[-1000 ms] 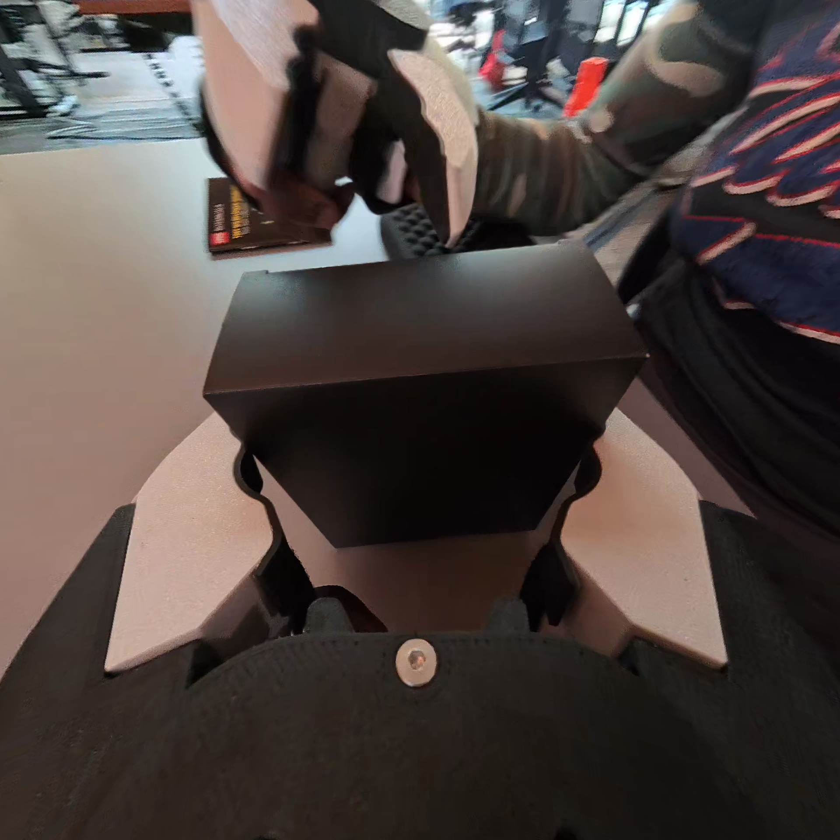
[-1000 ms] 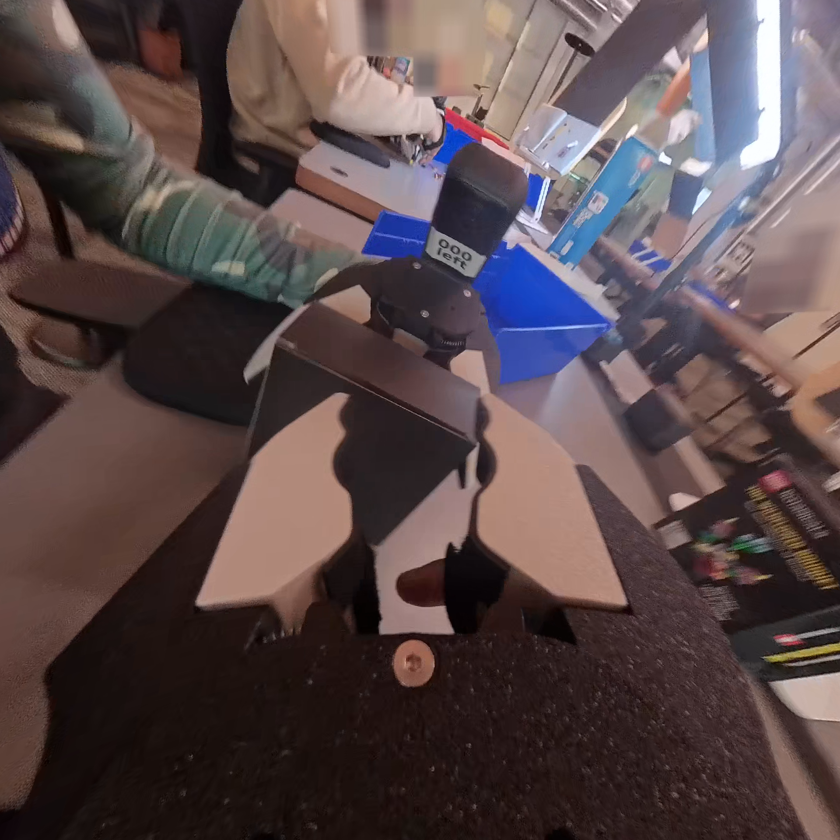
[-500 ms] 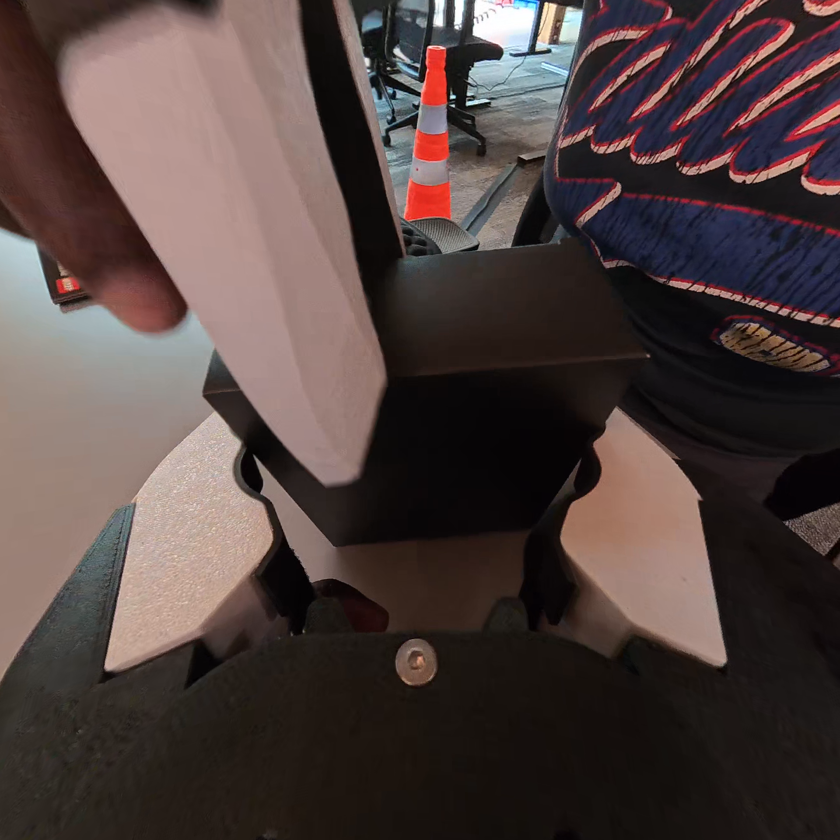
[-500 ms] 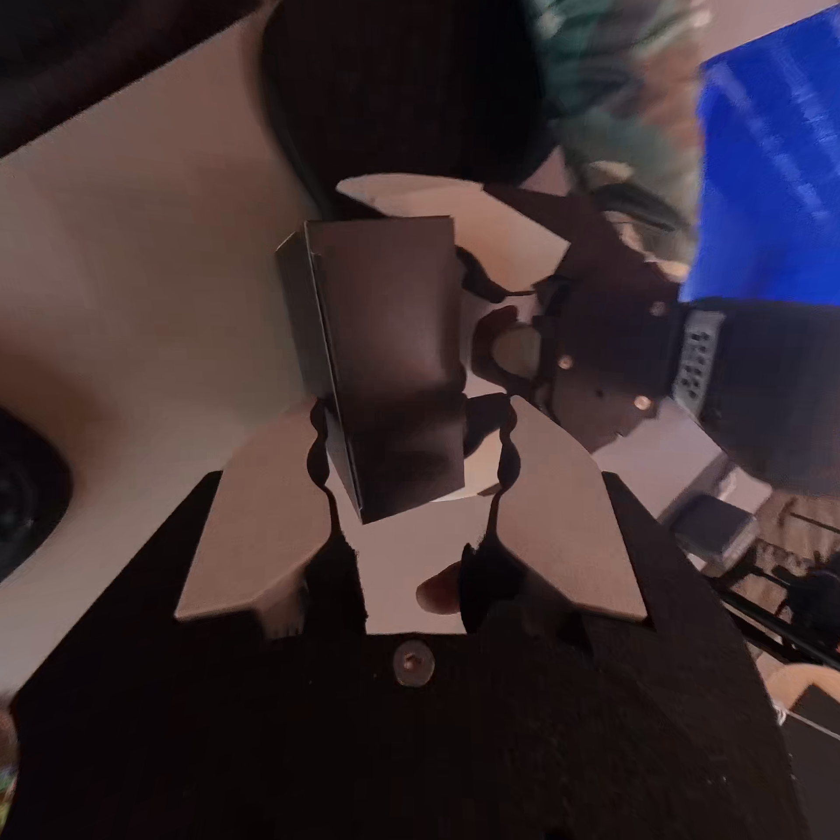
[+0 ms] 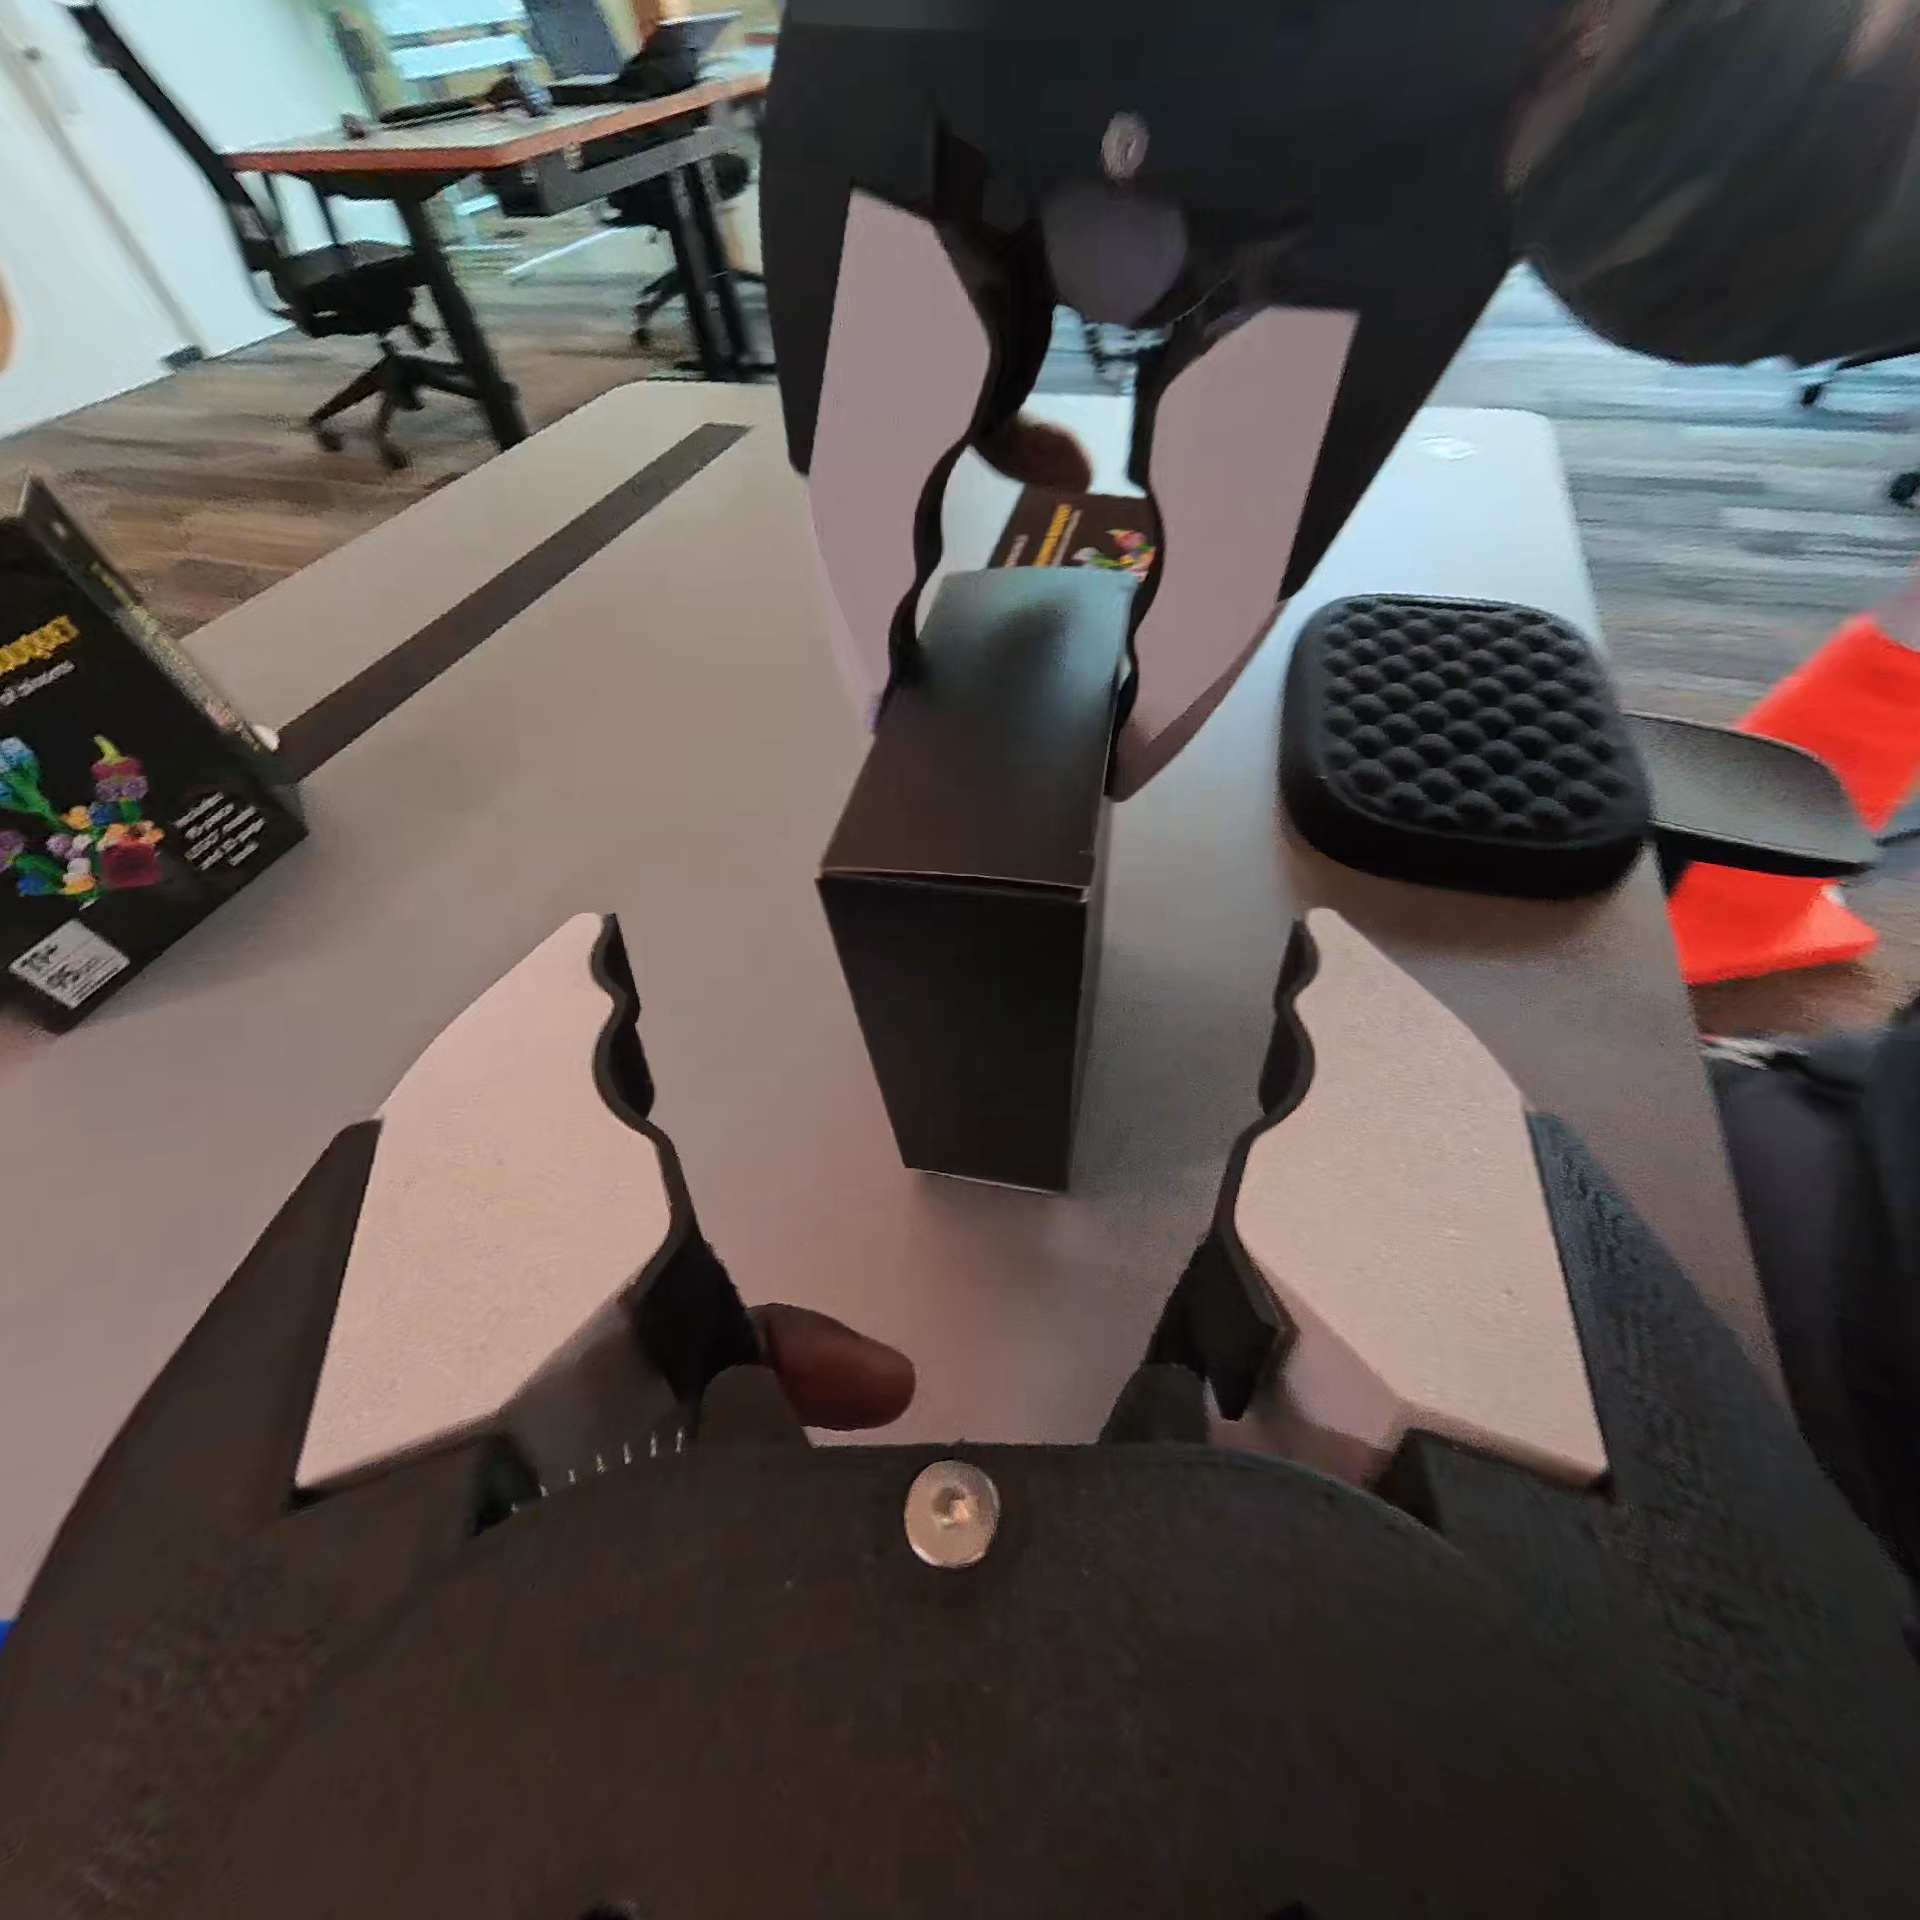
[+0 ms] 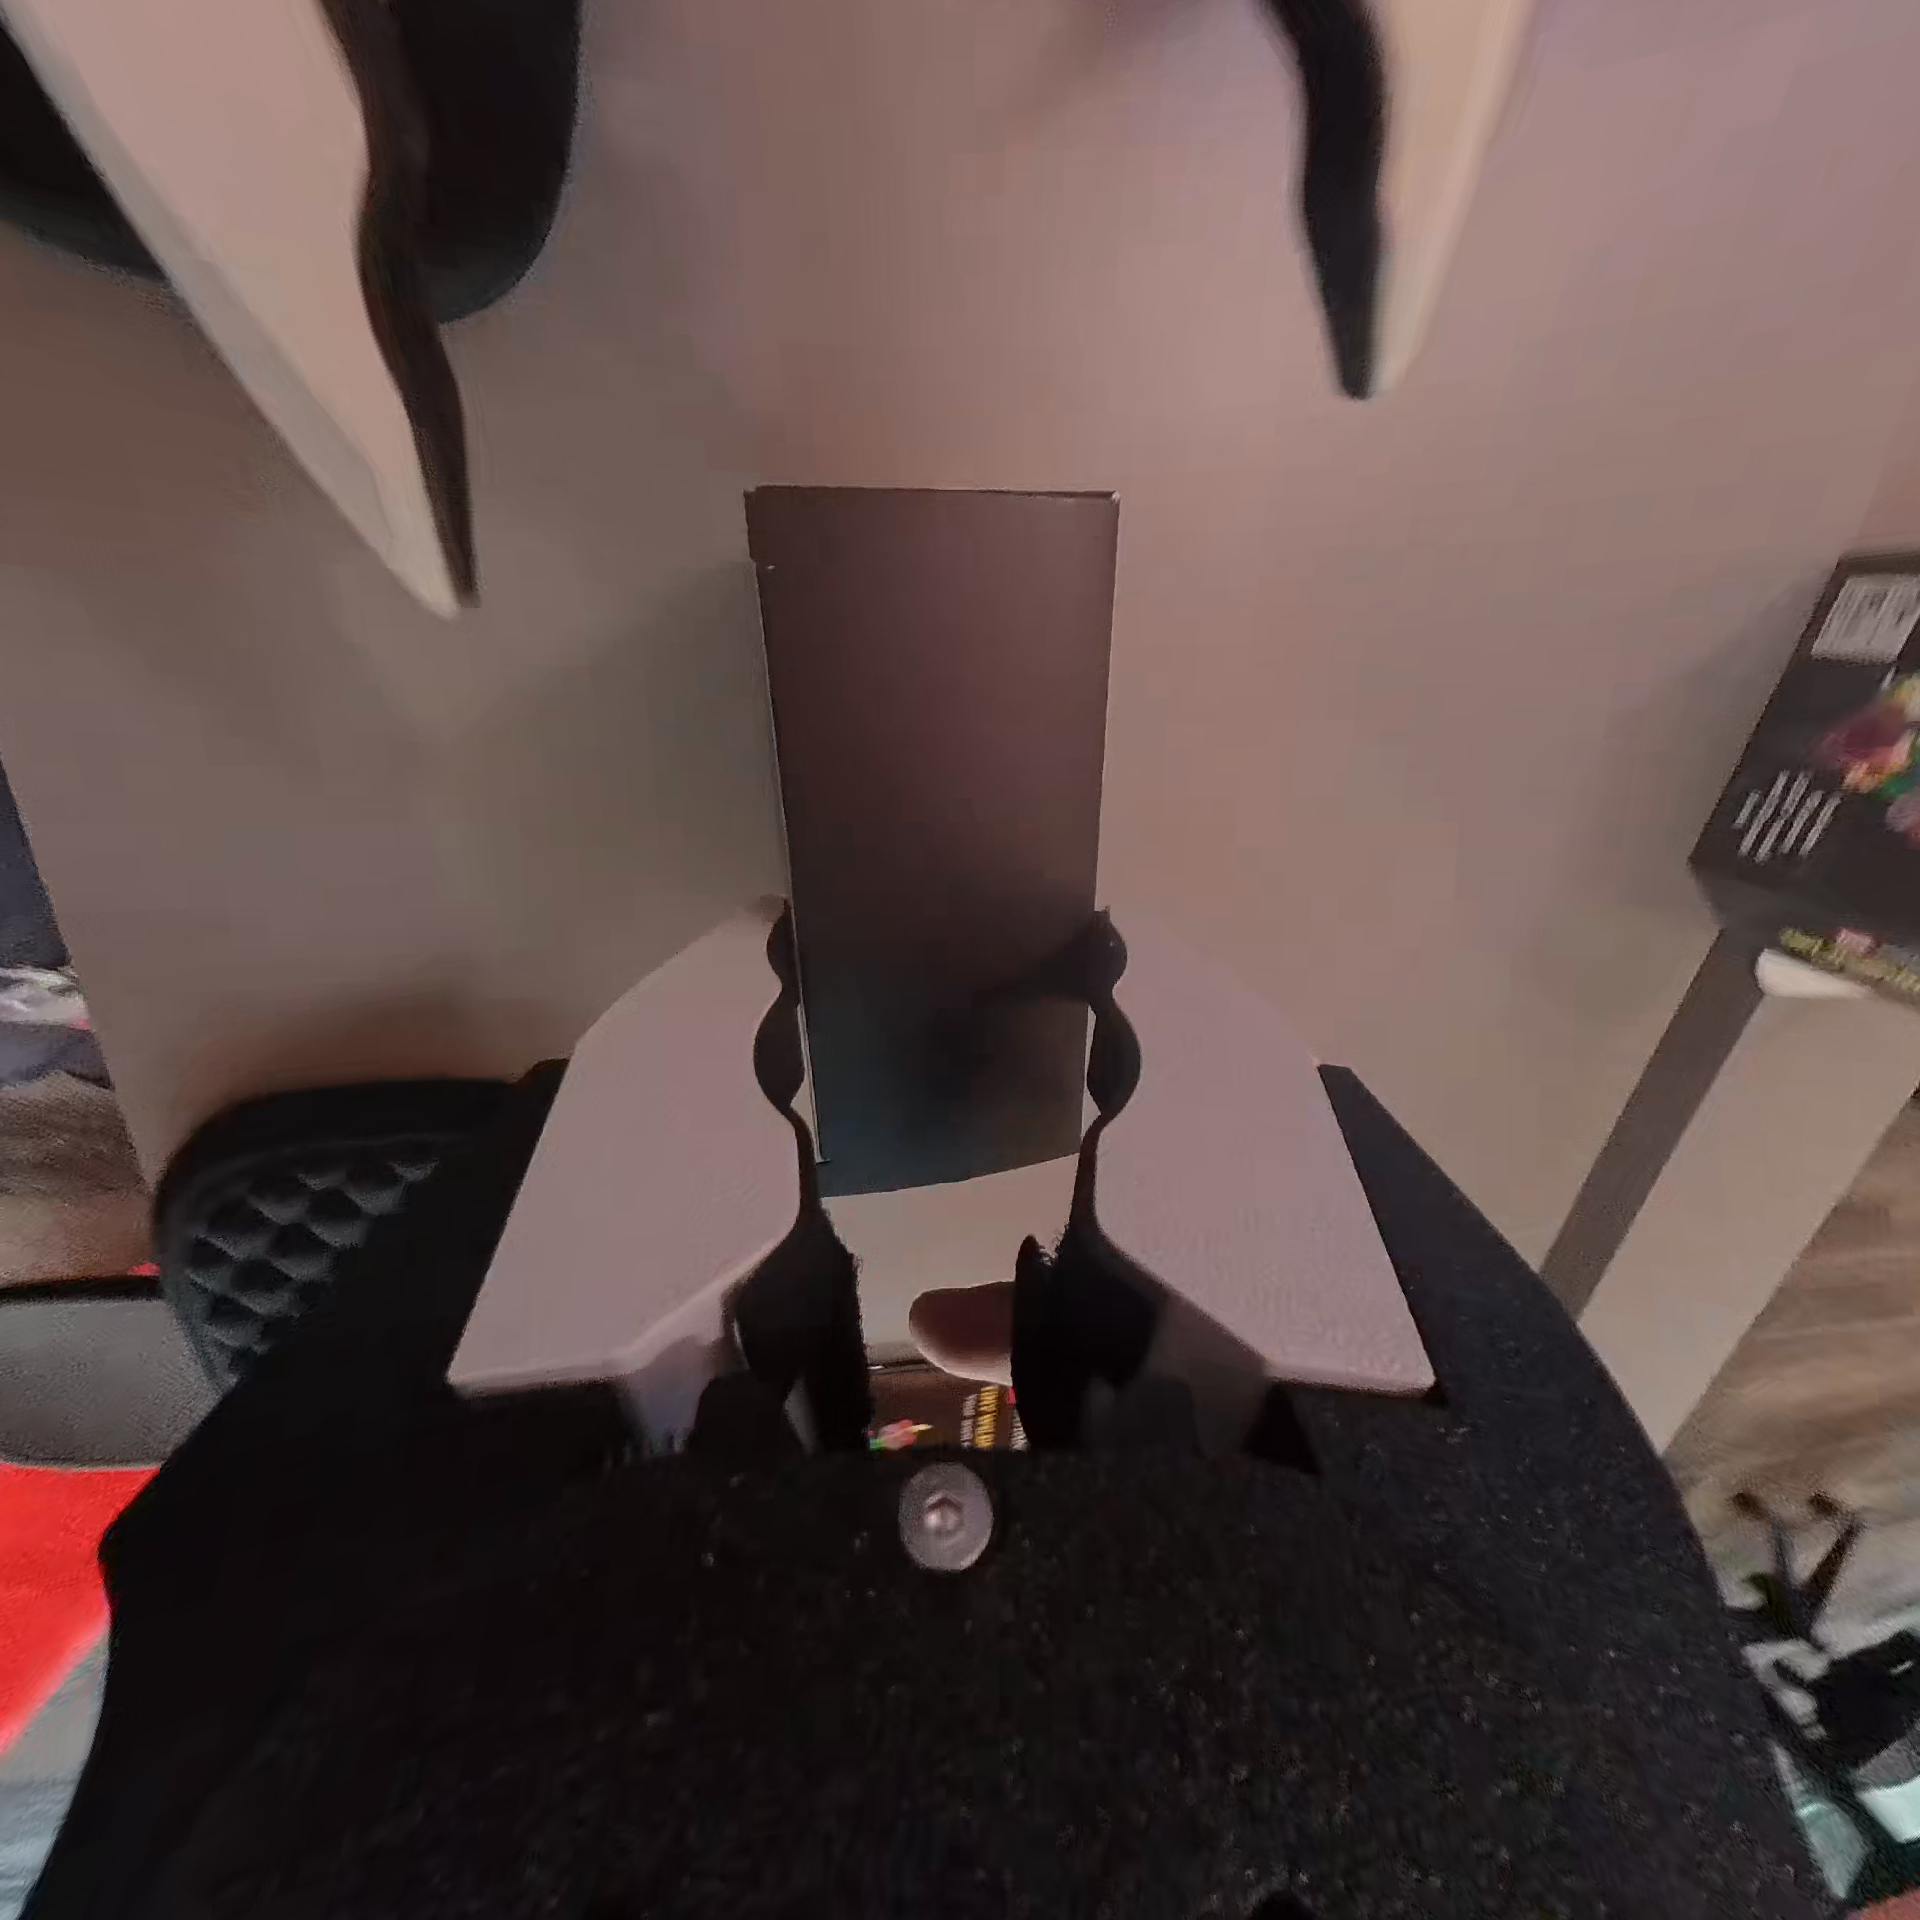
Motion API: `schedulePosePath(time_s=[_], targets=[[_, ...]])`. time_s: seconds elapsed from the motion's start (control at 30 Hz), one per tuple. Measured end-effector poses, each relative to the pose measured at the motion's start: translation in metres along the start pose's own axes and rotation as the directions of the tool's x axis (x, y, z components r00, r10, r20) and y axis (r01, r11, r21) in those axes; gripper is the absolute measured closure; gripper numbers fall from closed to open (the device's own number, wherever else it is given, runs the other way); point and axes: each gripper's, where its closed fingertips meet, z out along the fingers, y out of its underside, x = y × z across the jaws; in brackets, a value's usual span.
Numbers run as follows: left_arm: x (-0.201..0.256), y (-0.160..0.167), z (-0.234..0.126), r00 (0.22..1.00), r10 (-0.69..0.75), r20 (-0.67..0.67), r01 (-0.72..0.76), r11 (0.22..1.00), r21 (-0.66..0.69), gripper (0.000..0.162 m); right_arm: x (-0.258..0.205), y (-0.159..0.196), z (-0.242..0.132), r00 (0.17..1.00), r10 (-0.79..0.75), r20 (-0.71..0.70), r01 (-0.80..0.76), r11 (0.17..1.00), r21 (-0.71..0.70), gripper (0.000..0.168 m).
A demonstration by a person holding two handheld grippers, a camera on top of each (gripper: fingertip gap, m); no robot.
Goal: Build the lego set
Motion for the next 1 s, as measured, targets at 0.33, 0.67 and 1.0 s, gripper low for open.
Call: schedulePosePath(time_s=[0.33,0.67,1.0], targets=[[0.024,0.031,0.041,0.988,-0.045,-0.146,0.033,0.996,-0.088,0.101,-0.024,0.002,-0.001,0.992,0.12,0.045,-0.121,0.992,0.028,0.114],[0.027,0.033,0.041,0.989,-0.008,-0.15,-0.003,0.997,-0.074,0.102,-0.024,-0.018,-0.041,0.991,0.093,0.096,-0.125,0.895,0.427,0.127],[0.026,0.033,0.04,0.989,-0.014,-0.148,0.004,0.997,-0.072,0.102,-0.027,-0.01,-0.026,0.996,0.078,0.029,-0.084,0.92,0.382,0.128]])
